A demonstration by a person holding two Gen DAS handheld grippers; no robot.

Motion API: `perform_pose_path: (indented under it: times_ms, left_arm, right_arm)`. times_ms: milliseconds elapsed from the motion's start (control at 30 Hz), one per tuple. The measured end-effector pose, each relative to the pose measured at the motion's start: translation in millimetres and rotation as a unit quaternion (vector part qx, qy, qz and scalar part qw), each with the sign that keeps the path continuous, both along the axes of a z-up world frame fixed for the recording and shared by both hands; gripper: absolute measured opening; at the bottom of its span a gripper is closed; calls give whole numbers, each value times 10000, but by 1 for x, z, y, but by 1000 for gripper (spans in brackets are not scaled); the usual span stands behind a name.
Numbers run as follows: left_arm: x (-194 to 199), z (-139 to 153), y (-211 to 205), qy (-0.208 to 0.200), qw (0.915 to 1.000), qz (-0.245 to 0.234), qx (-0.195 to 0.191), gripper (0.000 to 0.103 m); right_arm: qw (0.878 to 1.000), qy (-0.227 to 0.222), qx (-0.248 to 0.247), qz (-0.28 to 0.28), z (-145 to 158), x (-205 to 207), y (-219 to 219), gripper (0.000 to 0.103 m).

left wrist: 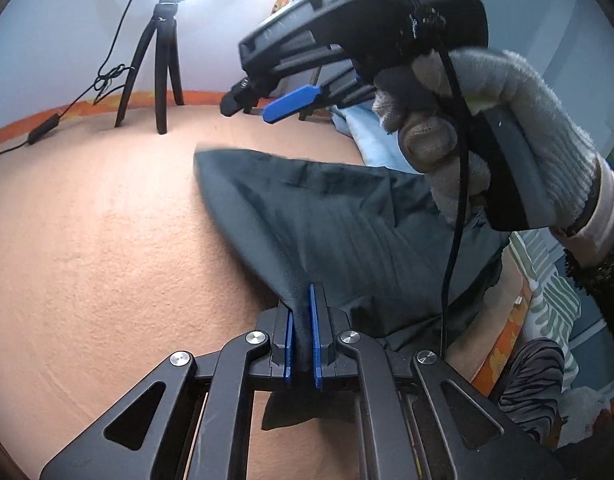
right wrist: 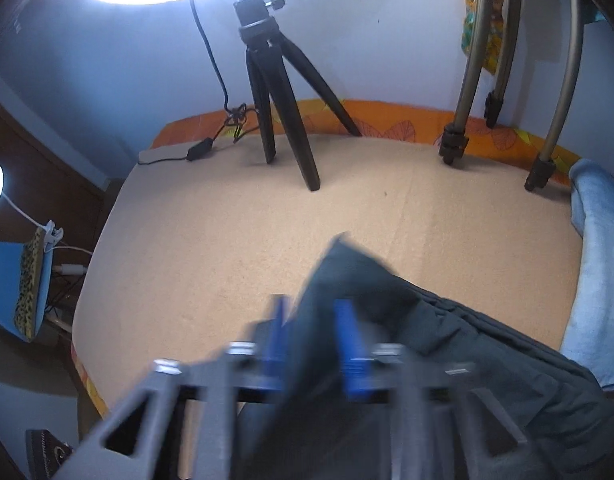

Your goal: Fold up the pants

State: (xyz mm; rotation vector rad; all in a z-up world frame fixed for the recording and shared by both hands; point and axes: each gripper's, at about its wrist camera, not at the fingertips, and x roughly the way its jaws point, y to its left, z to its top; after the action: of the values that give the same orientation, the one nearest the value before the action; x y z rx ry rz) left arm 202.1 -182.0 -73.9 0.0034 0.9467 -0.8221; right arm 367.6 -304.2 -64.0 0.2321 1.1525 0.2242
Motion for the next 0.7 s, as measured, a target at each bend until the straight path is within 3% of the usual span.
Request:
perform_pose_path:
  times_ms: [200,500,600,667,700]
  left_arm:
    - [-5,-1,-4,-89,9999,-10,-79,6]
    - [-7,-1,-6,-120,9998,-47,-132,6]
    - [-7,1,-6,-96,9998,-41,-168,6]
    - [-7,3,-5,-62,9997,-34,-215,6]
    - [-6,4,-3,-50,9997,-26,-234,6]
  right_arm:
    - [9957,326,-642,588,-8,2,34,46]
    - [9754,1012,-1624,1093,-55,15,85,47]
    - [9648,978,-2096,1250,-64,12,93,32]
    - [9676,945,-1992,1231,-62,10,87,12]
    - [9697,898,-1922,1208,-60,9,84,7]
